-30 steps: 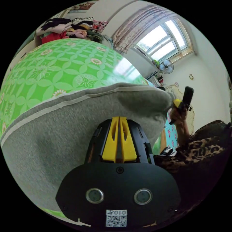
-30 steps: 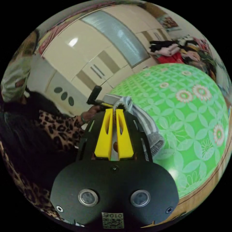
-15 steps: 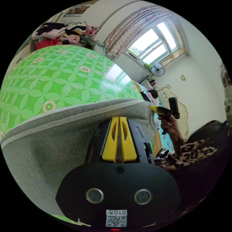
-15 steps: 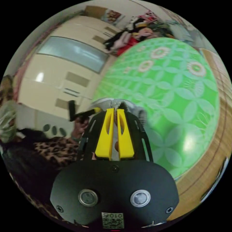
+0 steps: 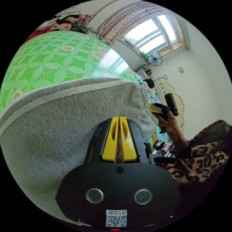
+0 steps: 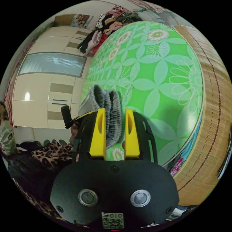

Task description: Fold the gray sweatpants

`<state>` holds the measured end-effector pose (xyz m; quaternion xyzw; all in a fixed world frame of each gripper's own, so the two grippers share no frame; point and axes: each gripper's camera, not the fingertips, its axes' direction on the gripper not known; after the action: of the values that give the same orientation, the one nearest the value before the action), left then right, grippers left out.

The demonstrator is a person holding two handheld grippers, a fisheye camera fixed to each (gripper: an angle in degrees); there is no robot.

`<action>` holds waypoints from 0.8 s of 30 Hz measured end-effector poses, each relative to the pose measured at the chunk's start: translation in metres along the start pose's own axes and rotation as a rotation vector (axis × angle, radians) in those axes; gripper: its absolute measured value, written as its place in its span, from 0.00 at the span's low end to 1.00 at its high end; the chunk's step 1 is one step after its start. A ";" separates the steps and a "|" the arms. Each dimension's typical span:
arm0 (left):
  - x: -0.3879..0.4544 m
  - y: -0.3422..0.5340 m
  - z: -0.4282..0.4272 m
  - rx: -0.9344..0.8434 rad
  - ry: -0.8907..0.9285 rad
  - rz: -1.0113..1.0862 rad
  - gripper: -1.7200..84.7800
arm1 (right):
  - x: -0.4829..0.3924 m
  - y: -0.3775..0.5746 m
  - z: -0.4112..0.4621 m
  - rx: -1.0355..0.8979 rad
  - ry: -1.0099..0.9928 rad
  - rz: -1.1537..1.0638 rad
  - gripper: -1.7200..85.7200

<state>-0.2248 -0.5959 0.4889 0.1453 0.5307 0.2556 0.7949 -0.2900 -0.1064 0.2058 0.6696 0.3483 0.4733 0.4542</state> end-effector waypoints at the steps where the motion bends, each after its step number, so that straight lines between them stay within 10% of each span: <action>1: 0.002 0.003 -0.003 0.010 0.018 -0.013 0.02 | 0.002 -0.002 0.005 -0.012 -0.020 0.012 0.15; 12: 0.030 0.092 -0.093 0.088 -0.090 -0.116 0.02 | -0.002 -0.003 -0.036 0.048 -0.156 -0.073 0.17; 24: -0.019 0.285 -0.212 0.491 -0.077 -0.810 0.04 | -0.046 0.004 0.034 -0.140 0.043 -0.131 0.12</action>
<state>-0.4969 -0.3796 0.5635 0.1198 0.5597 -0.2134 0.7917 -0.2718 -0.1586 0.1907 0.6019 0.3668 0.4800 0.5223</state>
